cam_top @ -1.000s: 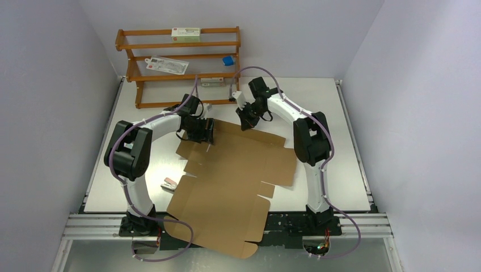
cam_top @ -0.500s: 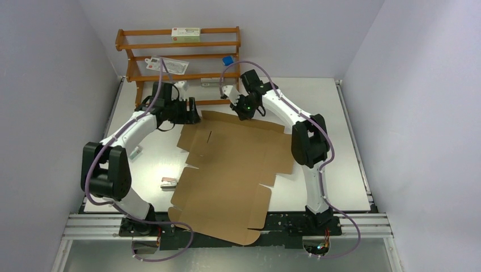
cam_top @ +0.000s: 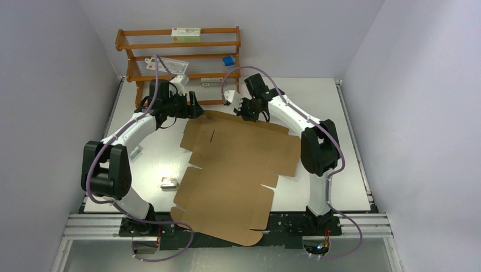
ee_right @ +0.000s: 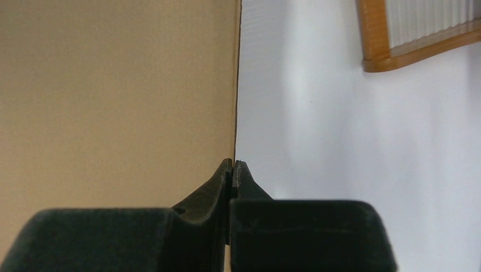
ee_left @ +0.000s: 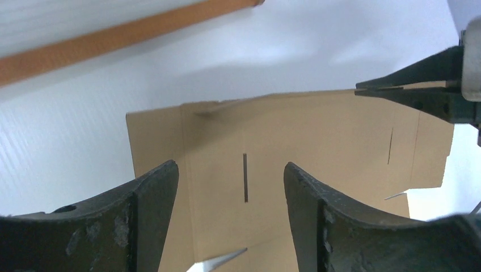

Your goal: Fold the paper box

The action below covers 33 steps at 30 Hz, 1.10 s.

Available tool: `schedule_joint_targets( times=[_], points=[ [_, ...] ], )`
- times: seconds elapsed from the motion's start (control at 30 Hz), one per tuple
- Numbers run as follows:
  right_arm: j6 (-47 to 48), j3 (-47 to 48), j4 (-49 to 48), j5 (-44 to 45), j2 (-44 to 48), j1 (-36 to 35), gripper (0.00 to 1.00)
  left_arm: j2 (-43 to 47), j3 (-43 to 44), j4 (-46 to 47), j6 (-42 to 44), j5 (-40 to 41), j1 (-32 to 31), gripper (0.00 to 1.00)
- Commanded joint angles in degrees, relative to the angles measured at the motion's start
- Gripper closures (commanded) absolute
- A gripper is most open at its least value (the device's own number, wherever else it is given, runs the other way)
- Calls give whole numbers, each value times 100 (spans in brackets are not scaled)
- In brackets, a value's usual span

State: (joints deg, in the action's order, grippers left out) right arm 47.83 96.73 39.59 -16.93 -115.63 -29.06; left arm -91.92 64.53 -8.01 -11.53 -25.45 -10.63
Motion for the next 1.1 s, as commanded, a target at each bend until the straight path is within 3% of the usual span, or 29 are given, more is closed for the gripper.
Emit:
schedule_joint_targets(
  times=[0.0,0.2,0.5,0.83,1.07],
  points=[
    [225,-181,-352,47,295,-21,100,-170,-34,1119,119,-339,53,27],
    [266,-243,-420,101,413,-23,100,-147,-679,2707,-299,-514,-13,28],
    [331,-471,-643,-131,582,-55,100,-509,-1621,5041,-146,-852,-321,27],
    [314,-470,-732,123,503,-169,100,-764,-1630,4806,381,-876,-531,29],
    [376,-556,-807,200,558,-183,100,-240,-1924,4518,833,-24,-664,29]
  ],
)
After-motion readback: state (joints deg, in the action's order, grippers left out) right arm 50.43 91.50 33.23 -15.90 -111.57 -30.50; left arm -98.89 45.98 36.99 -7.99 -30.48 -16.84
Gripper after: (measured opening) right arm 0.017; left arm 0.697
